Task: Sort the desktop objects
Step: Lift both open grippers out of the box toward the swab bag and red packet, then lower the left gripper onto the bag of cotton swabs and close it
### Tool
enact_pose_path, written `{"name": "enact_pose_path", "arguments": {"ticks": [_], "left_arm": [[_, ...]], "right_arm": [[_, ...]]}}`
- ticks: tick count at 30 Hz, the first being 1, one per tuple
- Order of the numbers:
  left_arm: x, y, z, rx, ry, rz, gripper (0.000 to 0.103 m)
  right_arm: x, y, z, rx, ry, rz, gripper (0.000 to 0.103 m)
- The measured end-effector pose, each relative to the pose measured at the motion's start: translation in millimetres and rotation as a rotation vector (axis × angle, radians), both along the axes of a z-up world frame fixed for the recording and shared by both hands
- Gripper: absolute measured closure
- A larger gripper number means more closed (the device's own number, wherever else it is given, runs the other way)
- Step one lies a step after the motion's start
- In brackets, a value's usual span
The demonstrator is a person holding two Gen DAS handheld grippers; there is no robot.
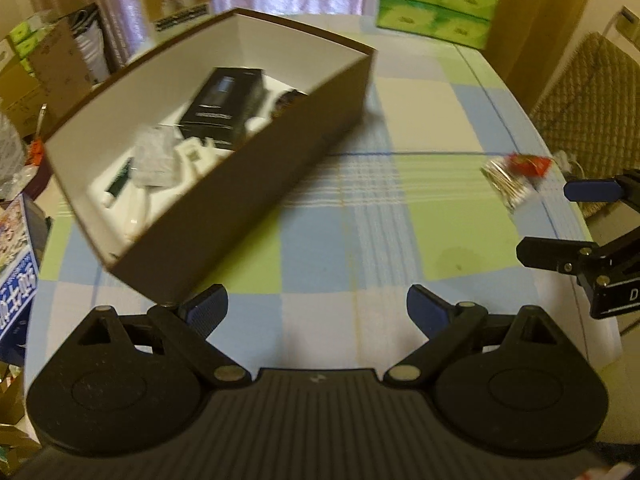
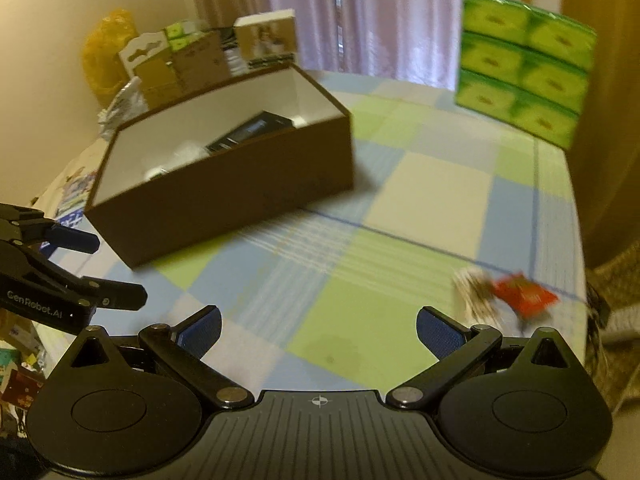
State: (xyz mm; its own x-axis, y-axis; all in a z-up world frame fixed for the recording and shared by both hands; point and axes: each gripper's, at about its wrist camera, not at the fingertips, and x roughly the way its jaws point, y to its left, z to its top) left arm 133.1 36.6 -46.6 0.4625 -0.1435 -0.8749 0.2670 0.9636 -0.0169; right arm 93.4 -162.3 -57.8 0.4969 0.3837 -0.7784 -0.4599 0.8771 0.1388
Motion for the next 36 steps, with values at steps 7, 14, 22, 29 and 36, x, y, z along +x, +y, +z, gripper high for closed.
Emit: {"name": "enact_pose_path", "arguments": {"ticks": [7,14,22,29,36], "left_arm": [[-3.6,-37.4,-9.9,-0.010,0.023,-0.062,0.008],[4.7,-72.5,-18.0,-0.018,0.026,-0.112,0.009],[25.9,-127.7,-32.9,-0.040,0.023,-0.180,0.009],[50.5,-172.7,-43.1,-0.074,0.023,-0.214,0.009],[81.5,-210.9,-59.1,-0.106,0.040,-0.207,0.011]], "right_arm": [[-10.3,-42.5,-9.4,-0.019,0.033,-0.085,0.002],[-5.0,-83.6,-20.2,-0.051,0.042,-0.187,0.002],[15.3,-123.6,-27.3,-0.067,0.014,-0.255,0.002],[40.5,-147.2,-35.0,-0.067,-0.013,-0.249,0.003],[71.6,-160.5,-49.8,-0.047,-0.024,-0.193,0.025]]}}
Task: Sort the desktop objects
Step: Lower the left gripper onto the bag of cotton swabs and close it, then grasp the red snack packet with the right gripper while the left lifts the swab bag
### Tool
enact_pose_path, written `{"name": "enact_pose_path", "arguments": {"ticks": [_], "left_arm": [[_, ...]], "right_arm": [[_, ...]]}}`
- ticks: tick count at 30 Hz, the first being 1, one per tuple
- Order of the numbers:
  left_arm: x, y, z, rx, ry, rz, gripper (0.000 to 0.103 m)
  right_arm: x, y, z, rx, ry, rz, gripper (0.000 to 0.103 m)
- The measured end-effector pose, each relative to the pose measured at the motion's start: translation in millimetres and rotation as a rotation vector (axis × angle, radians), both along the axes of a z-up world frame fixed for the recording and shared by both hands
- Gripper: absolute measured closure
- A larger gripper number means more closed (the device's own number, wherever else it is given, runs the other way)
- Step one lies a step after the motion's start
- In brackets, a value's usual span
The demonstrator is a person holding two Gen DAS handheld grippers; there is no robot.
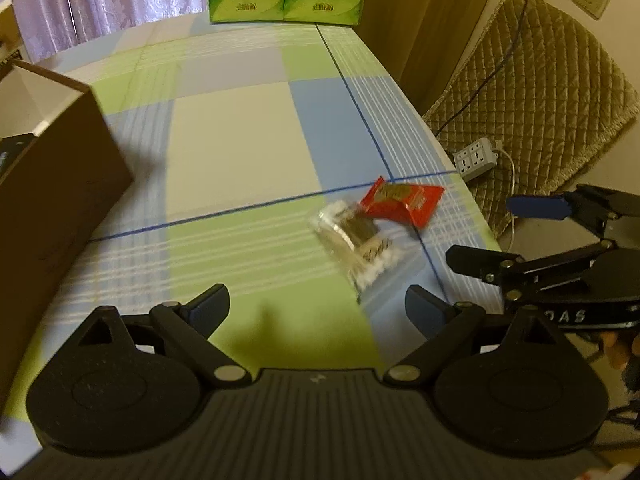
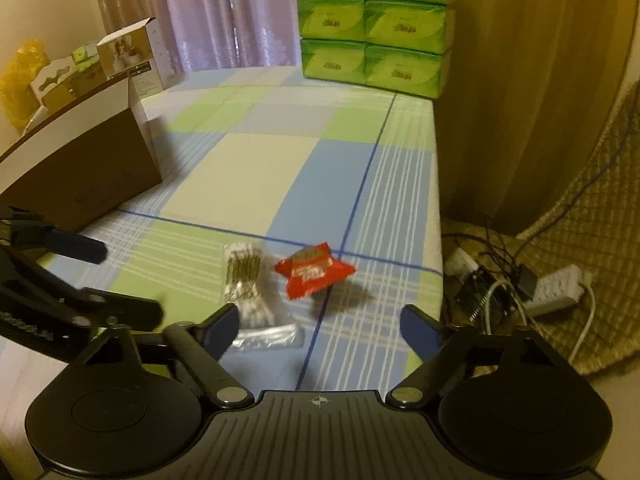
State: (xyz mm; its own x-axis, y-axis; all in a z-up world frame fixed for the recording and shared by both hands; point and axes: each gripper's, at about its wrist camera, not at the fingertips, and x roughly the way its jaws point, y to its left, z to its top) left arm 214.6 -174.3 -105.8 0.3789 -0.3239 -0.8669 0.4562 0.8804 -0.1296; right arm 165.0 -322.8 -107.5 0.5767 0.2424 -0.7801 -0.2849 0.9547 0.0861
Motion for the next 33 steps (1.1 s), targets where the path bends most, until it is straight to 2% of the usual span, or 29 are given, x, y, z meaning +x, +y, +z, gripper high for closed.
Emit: {"name": "enact_pose_path", "arguments": {"ticks": [3,9,15,19,22,24,25,31,33], "left_arm": [[14.0,-9.6,-8.2,-0.010,0.012,0.012,0.012],[39.6,-24.7,-24.5,-0.028,0.045,0.053,0.014],[58.8,-33.1,-44.0,0.007,0.059,0.088,0.021],[62.2,-29.7,-49.6,0.016,0.063,0.079,0.025],[60.5,-24.8,-45.9,0.033,0.030,0.048,0.037],[59.7,-18.2,-42.8,0.047,0.012,0.032,0.048],[60.4,-12.9,-41.5,0.054,0.007,0.033,0.050],[62.2,17.3,-37.1,0.130,-0.048,0.044,0.051],[62.7,25.7,-34.4,0.123,-0.046,0.038,0.051]], "right_arm": [[13.1,-5.5,-5.5,0.009,0.004,0.025,0.036],[35.9,-15.2,-12.6,0.022,0.019,0.036,0.044],[47.1,-19.8,-17.2,0.042,0.037,0.031,0.045],[52.5,-15.8,-19.0,0.053,0.034,0.041,0.045],[58.3,-8.9,-21.3,0.052,0.032,0.060,0.045],[62.0,-3.4,-23.2,0.051,0.032,0.077,0.045],[63.8,-0.4,-24.5,0.050,0.034,0.085,0.045],[66.8,13.5,-32.3,0.044,0.041,0.121,0.045],[67.3,15.7,-34.1,0.043,0.044,0.125,0.045]]}}
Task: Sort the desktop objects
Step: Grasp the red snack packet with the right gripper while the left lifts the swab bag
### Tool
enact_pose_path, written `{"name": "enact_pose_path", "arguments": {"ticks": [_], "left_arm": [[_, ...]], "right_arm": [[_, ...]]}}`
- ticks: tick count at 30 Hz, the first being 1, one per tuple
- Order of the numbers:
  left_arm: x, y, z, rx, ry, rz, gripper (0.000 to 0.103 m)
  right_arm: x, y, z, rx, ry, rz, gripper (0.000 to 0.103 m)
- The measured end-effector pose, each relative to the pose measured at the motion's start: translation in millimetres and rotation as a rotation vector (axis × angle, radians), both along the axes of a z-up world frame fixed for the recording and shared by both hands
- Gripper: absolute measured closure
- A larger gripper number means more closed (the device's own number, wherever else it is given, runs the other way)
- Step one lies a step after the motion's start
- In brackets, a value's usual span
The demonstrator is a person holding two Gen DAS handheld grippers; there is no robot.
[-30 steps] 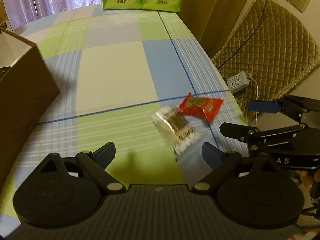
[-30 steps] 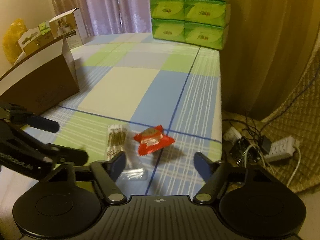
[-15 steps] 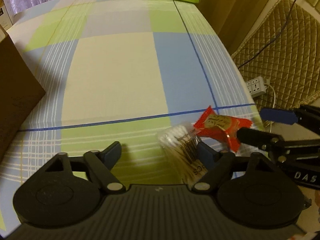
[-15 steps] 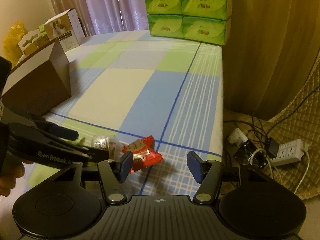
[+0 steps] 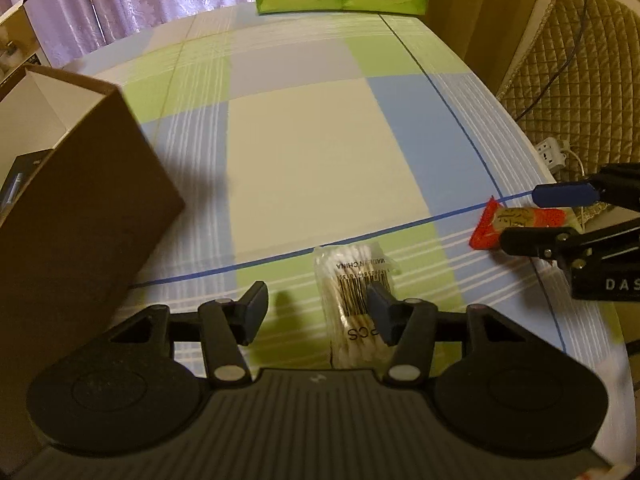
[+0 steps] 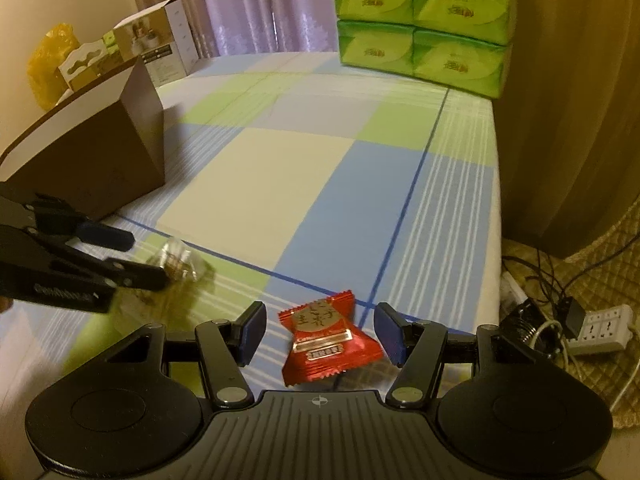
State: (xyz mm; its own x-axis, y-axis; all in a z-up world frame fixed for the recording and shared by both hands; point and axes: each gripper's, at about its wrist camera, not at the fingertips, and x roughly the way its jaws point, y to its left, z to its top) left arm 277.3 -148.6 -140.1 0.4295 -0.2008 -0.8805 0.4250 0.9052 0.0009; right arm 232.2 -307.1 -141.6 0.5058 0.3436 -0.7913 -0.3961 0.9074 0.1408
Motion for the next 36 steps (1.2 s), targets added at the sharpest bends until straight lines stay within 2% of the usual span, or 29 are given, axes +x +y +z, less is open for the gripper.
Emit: {"name": "enact_pose_path", "arguments": {"ticks": [1,3,7,10,12,14,17,20,24,27,36], "left_arm": [[0.2,2.0,1.7,-0.008,0.002,-0.005,0.049],[0.3,3.2,5.3,-0.033,0.007,-0.008,0.036],[0.1,-8.0,1.2,-0.037,0.011,-0.023,0.036],[0.3,-18.6,-10.4,0.006,0.014,-0.038,0.044],[1.4,-20.4,-16.5,0.026,0.014,-0.044,0.061],[3.6,-17.6,-18.9,0.030,0.013,-0.045,0.072],[7.9,-6.9,-18.7,0.040,0.010,-0.040,0.081],[9.8,5.9,-18.2,0.068,0.017,-0.031,0.082],[4.9,26.0,-17.4,0.065,0.032,-0.002,0.083],[-2.8,40.3,-16.7,0.054,0.049,0.030,0.083],[-28.4,67.7,-13.9,0.025,0.073,0.073,0.084]], "right_arm": [[0.5,0.6,-1.1,-0.002,0.002,0.000,0.045],[1.4,1.2,-2.9,-0.008,0.007,-0.003,0.045],[1.5,0.3,-3.5,-0.016,0.014,-0.012,0.045],[0.3,-0.8,-2.1,-0.016,0.014,-0.019,0.045],[-1.0,-1.0,-1.2,-0.018,0.014,-0.021,0.045],[-1.9,-0.3,-1.1,-0.021,0.013,-0.020,0.045],[-1.9,2.1,-2.5,-0.032,0.013,-0.016,0.045],[-0.5,5.5,-4.9,-0.043,0.013,-0.009,0.045],[1.0,9.6,-8.7,-0.054,0.016,-0.006,0.046],[0.1,12.5,-12.6,-0.054,0.034,-0.006,0.059],[-27.2,26.6,-12.6,-0.035,0.056,-0.003,0.063]]}}
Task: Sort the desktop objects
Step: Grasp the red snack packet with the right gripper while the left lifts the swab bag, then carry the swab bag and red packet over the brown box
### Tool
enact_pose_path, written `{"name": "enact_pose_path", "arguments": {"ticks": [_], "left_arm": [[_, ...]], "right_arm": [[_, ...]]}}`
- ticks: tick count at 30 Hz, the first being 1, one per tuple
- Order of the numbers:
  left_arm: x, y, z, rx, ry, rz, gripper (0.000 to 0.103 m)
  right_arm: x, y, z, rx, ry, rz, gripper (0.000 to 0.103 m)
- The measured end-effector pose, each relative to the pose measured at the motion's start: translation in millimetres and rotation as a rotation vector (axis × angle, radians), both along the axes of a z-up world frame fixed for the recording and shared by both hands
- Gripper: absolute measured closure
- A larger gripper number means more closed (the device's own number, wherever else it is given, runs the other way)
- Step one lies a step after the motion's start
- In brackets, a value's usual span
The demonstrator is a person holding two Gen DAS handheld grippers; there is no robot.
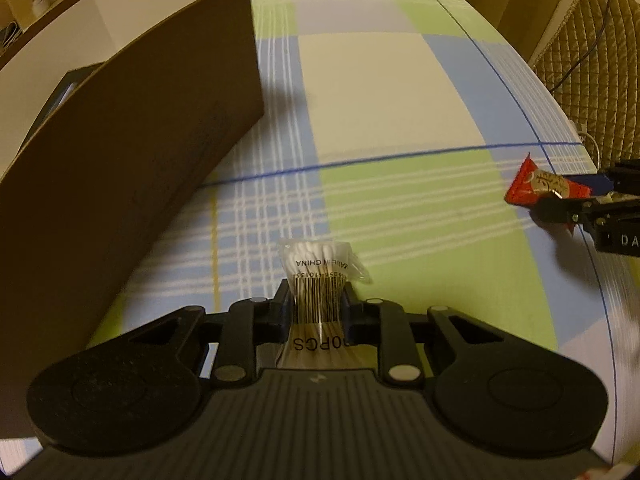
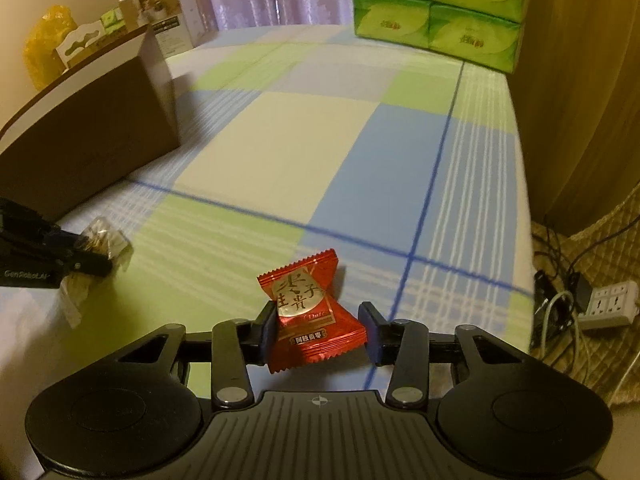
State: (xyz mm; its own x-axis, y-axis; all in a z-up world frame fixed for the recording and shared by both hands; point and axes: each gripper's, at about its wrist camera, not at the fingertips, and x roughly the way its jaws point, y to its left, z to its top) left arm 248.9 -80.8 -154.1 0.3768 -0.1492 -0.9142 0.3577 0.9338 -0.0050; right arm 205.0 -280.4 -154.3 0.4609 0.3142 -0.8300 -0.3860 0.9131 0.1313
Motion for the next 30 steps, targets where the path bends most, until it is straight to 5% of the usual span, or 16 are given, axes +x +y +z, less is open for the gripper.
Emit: {"name": "enact_pose_path", "arguments": {"ticks": [6,10,19,22,24,30], "left_arm": [[-18.7,8.0,2.6,-0.003,0.016,-0.007,0.084],[-28.8,17.1,3.1,-0.009,0.021,0.008,0.084],[-34.5,23.9,4.4,-0.009,0.007,0.020,0.084],[-35.3,25.2,3.2,-0.012,0.002,0.015,0.083],[-36.2,26.2,3.3,-0.015,0.001,0.012,0.083],[-43.3,31.2,3.3,-0.020,0.000,0.002,0.083]], "right_arm": [[-27.8,20.7,3.0,0.014,0.048,0.060,0.060],[-39.7,33.1,5.0,-0.030,0.012,0.091,0.037],[-28.1,49.3,10.2,-0.090,-0.054,0.126,0.037],[-26.3,54.4,5.8,-0.114,-0.040,0.141,0.047],[-26.7,55.9,0.0,-0.105,-0.003,0.143,0.069],[-44.5,55.3,-5.9,-0.099,0.027,0.106,0.075]]}}
